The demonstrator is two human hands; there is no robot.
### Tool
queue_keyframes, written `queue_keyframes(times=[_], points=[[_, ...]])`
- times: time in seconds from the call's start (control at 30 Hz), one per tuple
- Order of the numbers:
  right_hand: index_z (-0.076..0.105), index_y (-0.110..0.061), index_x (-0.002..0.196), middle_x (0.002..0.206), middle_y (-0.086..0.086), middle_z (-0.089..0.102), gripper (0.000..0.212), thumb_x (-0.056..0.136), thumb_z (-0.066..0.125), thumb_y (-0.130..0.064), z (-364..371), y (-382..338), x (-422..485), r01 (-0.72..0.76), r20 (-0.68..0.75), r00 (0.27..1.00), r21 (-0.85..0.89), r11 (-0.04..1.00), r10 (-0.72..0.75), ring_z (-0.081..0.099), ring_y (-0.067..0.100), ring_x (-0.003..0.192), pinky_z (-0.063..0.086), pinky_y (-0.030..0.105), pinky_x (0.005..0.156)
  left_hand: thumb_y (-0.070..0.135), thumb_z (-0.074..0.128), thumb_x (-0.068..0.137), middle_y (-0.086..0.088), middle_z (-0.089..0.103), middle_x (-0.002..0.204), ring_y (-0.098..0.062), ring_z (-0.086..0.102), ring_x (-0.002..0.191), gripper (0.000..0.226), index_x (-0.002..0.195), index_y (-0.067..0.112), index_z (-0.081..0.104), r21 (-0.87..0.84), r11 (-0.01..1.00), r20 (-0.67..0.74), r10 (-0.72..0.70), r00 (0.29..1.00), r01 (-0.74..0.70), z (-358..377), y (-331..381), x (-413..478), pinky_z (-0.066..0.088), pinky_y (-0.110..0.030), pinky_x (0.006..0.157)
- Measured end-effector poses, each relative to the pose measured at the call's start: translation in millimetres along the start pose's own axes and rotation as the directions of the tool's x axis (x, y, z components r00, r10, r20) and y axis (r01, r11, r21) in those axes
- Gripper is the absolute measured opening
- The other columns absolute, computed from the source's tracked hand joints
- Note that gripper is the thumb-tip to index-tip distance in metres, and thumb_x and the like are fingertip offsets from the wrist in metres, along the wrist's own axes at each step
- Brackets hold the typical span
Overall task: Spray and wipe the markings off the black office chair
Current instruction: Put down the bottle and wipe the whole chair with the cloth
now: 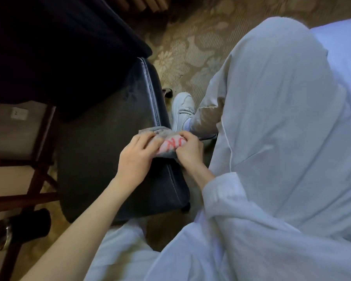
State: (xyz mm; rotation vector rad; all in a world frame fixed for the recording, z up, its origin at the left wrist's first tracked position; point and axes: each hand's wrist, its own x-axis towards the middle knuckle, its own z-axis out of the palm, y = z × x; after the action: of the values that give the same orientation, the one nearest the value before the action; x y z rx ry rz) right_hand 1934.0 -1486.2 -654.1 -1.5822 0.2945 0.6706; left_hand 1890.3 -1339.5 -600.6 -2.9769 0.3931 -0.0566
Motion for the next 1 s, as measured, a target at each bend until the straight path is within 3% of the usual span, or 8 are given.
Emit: queue_keyframes(times=[0.17,0.27,0.5,0.6,0.67,0.8,0.9,1.0], points=[[0.068,-0.022,0.101,0.102,0.008,0.064,0.039,0.086,0.043,0.003,3,-25,47,0.045,0.037,0.998,0.02,0.999,-0.046,0.058,0.024,0.095,0.056,0.033,0.075,0.009,0.065,0.083,-0.008,0.059,0.122,-0.029,0.057,0.104,0.039,0.121,0.015,0.063,-0.015,0.998,0.036,-0.052,0.998,0.053,8,-28,38,0.051,-0.035,0.073],[0.067,-0.025,0.111,0.107,0.007,0.064,0.049,0.082,0.045,0.008,0,-35,64,0.108,0.099,0.99,-0.063,0.992,-0.102,0.057,0.026,0.098,0.053,0.027,0.064,0.008,0.068,0.082,-0.009,0.057,0.124,-0.03,0.056,0.103,0.042,0.123,0.015,0.061,-0.059,0.993,0.064,-0.095,0.993,0.099,8,-37,50,0.052,-0.037,0.071],[0.064,-0.026,0.117,0.113,0.005,0.065,0.048,0.082,0.048,0.003,-12,-19,29,0.104,0.114,0.991,-0.3,0.948,-0.073,0.056,0.026,0.107,0.036,0.024,0.079,0.004,0.068,0.078,-0.01,0.059,0.12,-0.03,0.057,0.102,0.045,0.121,0.013,0.063,-0.06,0.998,0.047,-0.007,0.999,0.01,-2,-10,21,0.054,-0.039,0.072],[0.063,-0.024,0.116,0.106,0.002,0.066,0.04,0.086,0.048,-0.002,-16,8,-15,0.006,0.069,0.998,-0.241,0.971,0.011,0.058,0.025,0.1,0.038,0.024,0.079,0.01,0.057,0.084,-0.01,0.06,0.119,-0.028,0.056,0.105,0.035,0.118,0.012,0.065,-0.049,0.996,0.039,0.076,0.996,-0.074,-7,14,-7,0.053,-0.038,0.078],[0.059,-0.025,0.122,0.111,0.0,0.065,0.033,0.095,0.046,-0.012,-13,23,-41,-0.015,0.055,0.998,-0.227,0.974,0.028,0.058,0.022,0.104,0.045,0.03,0.091,0.013,0.056,0.086,-0.01,0.06,0.12,-0.028,0.057,0.107,0.033,0.118,0.014,0.064,-0.065,0.994,0.052,0.086,0.995,-0.082,-10,29,-31,0.053,-0.039,0.079],[0.049,-0.028,0.133,0.128,0.0,0.058,0.034,0.1,0.046,-0.021,-9,45,-82,-0.095,0.019,0.995,-0.172,0.981,0.099,0.055,0.019,0.115,0.045,0.034,0.104,0.011,0.076,0.074,-0.009,0.061,0.123,-0.028,0.059,0.109,0.049,0.121,0.019,0.064,-0.119,0.993,0.08,-0.004,0.997,0.013,-6,55,-87,0.057,-0.038,0.077],[0.043,-0.023,0.134,0.131,0.002,0.051,0.032,0.102,0.042,-0.018,-16,45,-110,-0.165,0.137,0.977,-0.001,0.986,0.164,0.05,0.017,0.115,0.045,0.02,0.097,0.013,0.083,0.068,-0.008,0.062,0.124,-0.027,0.059,0.111,0.057,0.121,0.02,0.065,-0.146,0.988,0.111,-0.04,0.993,0.056,2,74,-118,0.057,-0.034,0.082],[0.032,-0.022,0.143,0.142,0.006,0.039,0.039,0.104,0.037,-0.027,-24,48,-114,-0.127,0.291,0.947,-0.062,0.99,0.139,0.04,0.024,0.132,0.037,0.03,0.108,0.013,0.084,0.068,-0.01,0.062,0.123,-0.029,0.057,0.113,0.059,0.121,0.023,0.061,-0.161,0.981,0.108,-0.093,0.99,0.11,14,84,-131,0.057,-0.036,0.082]])
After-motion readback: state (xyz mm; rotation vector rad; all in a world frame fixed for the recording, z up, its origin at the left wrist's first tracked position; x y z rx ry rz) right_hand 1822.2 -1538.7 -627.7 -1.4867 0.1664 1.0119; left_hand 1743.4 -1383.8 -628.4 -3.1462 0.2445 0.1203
